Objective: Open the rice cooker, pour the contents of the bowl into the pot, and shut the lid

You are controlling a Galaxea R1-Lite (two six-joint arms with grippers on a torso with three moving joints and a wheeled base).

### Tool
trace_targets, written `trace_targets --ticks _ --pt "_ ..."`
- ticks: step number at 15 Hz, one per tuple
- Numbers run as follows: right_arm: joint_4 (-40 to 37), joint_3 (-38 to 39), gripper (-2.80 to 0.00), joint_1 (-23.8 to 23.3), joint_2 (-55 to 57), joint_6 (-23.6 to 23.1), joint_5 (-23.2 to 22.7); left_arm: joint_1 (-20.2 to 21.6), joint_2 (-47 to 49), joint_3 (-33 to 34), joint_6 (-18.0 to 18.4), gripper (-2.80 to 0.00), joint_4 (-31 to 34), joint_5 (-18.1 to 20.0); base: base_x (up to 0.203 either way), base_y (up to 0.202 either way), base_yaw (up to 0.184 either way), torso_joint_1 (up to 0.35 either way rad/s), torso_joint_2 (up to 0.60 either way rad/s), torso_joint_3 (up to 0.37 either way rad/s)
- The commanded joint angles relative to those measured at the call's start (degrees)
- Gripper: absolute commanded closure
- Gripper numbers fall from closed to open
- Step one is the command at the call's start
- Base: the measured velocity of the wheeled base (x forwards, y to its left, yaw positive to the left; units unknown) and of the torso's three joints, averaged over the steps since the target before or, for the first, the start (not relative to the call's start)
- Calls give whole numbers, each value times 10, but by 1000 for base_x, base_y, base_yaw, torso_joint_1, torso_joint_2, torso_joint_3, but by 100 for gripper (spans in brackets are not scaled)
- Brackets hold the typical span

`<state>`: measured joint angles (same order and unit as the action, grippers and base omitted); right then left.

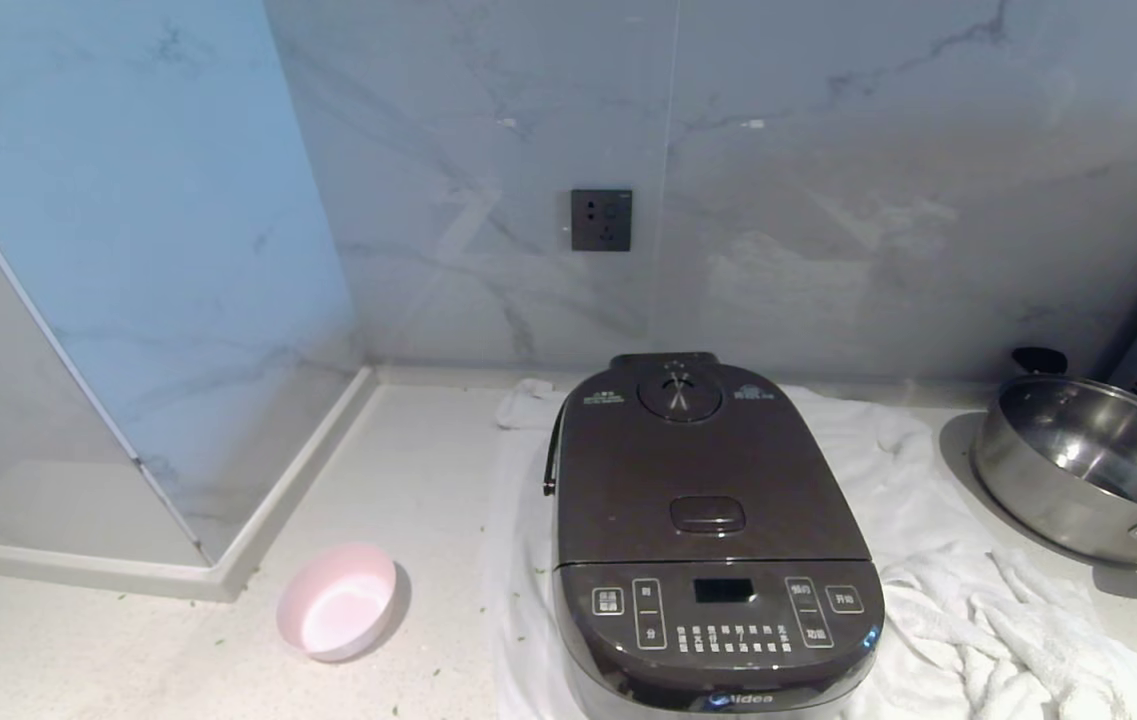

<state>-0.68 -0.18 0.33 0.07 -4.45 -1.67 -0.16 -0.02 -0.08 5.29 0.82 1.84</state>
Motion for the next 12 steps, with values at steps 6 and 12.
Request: trace_targets --ticks 6,12 --pt "2 1 0 0 -1 10 0 0 1 -1 -8 0 1 -3 0 0 0 0 0 0" --pt "5 2 0 0 -1 11 0 0 1 -1 -8 0 0 -3 0 0 0 0 0 0"
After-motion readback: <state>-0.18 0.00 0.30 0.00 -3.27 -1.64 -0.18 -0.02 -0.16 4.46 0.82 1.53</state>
